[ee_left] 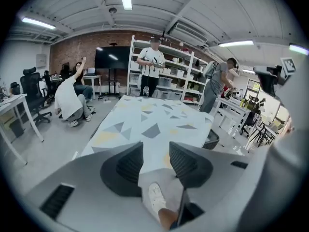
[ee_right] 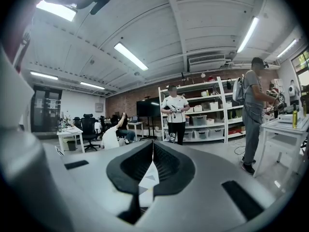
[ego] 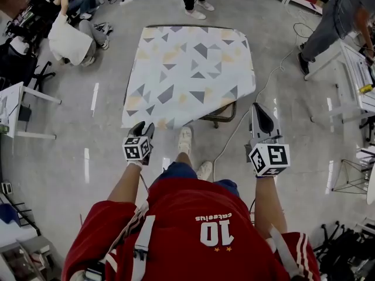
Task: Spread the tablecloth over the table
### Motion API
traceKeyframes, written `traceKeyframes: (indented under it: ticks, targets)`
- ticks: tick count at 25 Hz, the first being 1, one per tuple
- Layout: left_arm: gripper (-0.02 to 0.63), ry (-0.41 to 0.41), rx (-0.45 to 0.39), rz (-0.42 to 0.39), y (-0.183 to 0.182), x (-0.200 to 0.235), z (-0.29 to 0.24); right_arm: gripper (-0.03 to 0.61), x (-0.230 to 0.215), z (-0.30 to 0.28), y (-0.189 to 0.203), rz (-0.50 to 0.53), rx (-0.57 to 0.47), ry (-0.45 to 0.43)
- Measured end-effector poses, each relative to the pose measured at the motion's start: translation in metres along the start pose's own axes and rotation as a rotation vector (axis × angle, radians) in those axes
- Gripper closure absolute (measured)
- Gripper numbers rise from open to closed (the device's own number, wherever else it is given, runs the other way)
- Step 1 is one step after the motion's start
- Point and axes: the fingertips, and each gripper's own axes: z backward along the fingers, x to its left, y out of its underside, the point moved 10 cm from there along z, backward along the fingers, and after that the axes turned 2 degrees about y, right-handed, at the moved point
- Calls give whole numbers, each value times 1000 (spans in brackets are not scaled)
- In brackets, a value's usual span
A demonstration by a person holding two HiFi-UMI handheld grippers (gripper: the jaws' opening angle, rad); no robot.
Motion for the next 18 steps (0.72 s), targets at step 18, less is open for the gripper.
traceKeyframes:
  ticks: [18]
  targets:
    - [456,130,-540,-254,-197,-88,87,563,9,-1,-36,-3,-104,-23]
